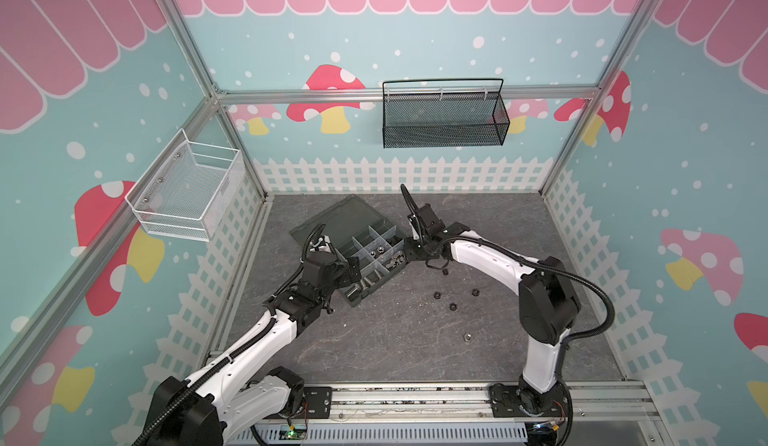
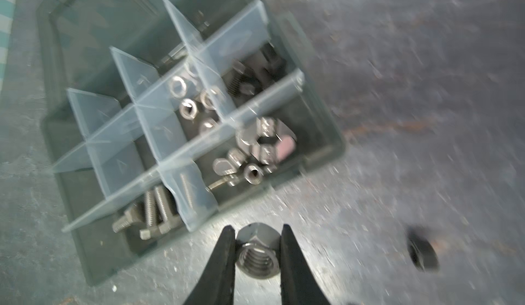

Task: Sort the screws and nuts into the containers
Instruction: 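Lift and carry the silver nut with the right gripper over the nut compartment, then open the right gripper to drop the silver nut into the compartment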

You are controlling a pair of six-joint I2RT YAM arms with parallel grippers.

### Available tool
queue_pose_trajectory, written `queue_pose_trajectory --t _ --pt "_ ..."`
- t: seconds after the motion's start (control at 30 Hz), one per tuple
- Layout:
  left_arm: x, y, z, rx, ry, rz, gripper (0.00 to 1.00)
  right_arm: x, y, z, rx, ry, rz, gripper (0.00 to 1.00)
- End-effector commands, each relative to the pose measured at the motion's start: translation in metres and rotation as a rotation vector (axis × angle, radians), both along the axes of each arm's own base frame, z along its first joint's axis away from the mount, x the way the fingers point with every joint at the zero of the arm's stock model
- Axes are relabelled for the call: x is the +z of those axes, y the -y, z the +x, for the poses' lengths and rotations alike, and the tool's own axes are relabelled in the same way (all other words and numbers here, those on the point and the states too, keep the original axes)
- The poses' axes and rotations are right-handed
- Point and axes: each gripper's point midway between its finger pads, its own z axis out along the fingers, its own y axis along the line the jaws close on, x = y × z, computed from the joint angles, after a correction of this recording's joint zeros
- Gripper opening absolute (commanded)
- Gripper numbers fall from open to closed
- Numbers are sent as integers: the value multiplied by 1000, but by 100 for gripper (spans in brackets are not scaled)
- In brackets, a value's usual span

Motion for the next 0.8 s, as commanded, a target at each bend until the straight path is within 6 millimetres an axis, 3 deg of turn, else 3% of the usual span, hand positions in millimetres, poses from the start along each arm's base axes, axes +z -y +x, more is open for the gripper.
queue_pose_trajectory --t 0.0,0.4,0.77 --pt "-4 -11 -5 51 -12 -1 100 -5 -25 9 92 17 -31 8" --pt "-5 -16 -9 69 -8 -7 100 -21 -73 30 186 36 -46 10" --pt "-7 -17 -10 71 -11 -9 100 -43 -81 29 199 7 -67 22"
